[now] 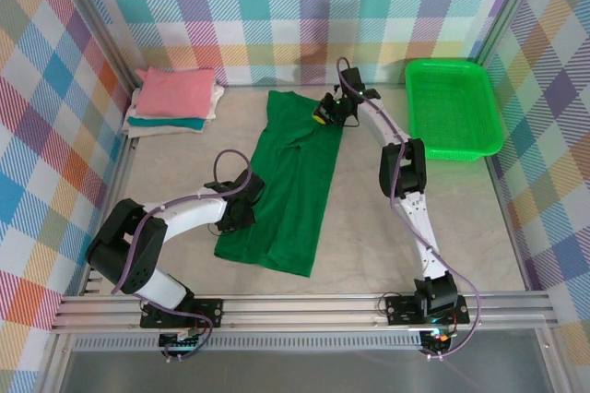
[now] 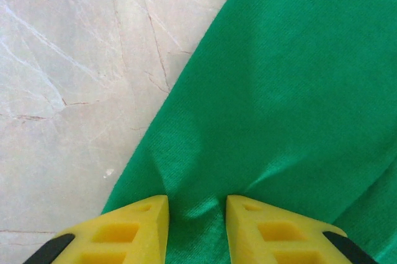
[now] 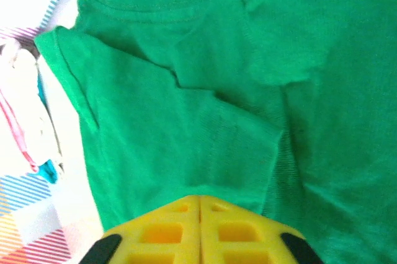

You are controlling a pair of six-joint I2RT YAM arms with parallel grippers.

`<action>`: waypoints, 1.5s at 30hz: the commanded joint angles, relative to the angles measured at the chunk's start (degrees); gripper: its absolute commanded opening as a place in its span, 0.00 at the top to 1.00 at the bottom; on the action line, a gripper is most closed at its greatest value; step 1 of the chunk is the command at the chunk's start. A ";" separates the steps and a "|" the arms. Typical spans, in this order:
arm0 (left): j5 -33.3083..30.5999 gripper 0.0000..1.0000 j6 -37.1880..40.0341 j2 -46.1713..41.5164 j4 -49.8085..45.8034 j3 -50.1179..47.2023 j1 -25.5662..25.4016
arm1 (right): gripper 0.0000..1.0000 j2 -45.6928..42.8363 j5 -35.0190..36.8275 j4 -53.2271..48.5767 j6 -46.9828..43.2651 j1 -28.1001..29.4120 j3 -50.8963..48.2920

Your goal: Fold and stack the t-shirts

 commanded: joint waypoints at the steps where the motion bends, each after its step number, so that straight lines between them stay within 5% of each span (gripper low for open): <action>1: -1.12 0.69 -0.25 0.65 -4.07 -1.36 0.76 | 1.00 1.52 -0.93 1.45 -0.14 0.57 2.86; 15: -1.98 0.69 -0.94 -0.27 -4.23 -1.81 0.76 | 1.00 -9.73 4.82 1.82 -1.75 -0.22 -10.96; 18: -1.91 0.69 -0.89 0.15 -4.20 -1.72 0.76 | 0.73 -7.73 4.11 0.70 -2.05 -0.28 -9.51; 25: -1.79 0.69 -0.75 0.59 -4.02 -1.45 0.76 | 0.61 -3.62 4.28 -2.40 -1.48 0.04 -5.36; 31: -1.82 0.69 -0.56 1.04 -4.10 -1.28 0.76 | 0.60 0.97 1.57 -2.64 -0.96 1.09 1.14; 34: -1.73 0.69 -0.55 1.05 -4.20 -1.20 0.76 | 0.63 2.79 0.02 -1.77 -0.24 1.61 3.25; 42: -2.18 0.69 -0.44 0.61 -4.47 -1.27 0.76 | 0.99 1.74 -0.41 1.73 0.72 1.96 3.26; 45: -2.27 0.69 -0.42 0.44 -4.55 -1.20 0.76 | 1.00 -0.31 0.53 1.37 0.04 1.89 2.86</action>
